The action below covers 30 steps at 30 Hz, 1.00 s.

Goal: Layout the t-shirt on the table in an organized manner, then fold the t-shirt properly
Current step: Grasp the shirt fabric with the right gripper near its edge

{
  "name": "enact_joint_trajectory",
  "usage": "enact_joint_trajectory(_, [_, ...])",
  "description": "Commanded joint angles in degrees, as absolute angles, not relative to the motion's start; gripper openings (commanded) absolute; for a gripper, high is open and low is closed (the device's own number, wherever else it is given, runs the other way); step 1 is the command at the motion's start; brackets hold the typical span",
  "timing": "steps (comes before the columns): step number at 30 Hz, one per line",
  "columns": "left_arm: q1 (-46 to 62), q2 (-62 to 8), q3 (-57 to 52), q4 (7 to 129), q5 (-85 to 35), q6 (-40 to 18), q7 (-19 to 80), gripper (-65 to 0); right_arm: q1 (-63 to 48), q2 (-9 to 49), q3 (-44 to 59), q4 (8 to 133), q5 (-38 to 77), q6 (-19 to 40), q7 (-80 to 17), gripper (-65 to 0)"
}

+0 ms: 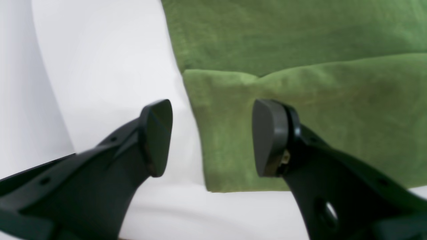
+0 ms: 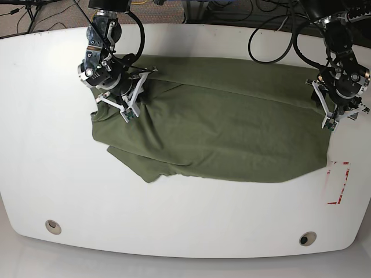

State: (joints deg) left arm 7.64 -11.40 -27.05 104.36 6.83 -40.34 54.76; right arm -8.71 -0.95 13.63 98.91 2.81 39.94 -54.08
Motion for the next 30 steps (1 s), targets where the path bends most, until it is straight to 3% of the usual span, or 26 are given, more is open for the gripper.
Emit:
enact_joint_trajectory(1, [7.1,-12.3,-27.2,105.4,6.8,-40.0,54.3,-29.2,-8.5,-0.7,13.6,100.3,2.7,40.0,-54.0,-64.0])
enact_joint_trajectory(5, [7.1,-12.3,-27.2,105.4,6.8,-40.0,54.3,-29.2,-9.2,-0.7,13.8,102.8,2.7,40.0,-54.2,-63.7])
enact_joint_trajectory(15, [7.1,-12.3,-27.2,105.4,6.8,-40.0,54.3,-29.2,-10.0,-0.7,13.9,104.1,2.7,40.0,-54.3,-46.6])
enact_joint_trajectory(30, [7.2,-12.3,-27.2,105.4,6.8,-40.0,54.3,-29.2,-10.4,-0.7,13.9,103.7,2.7,40.0,-54.3,-45.7])
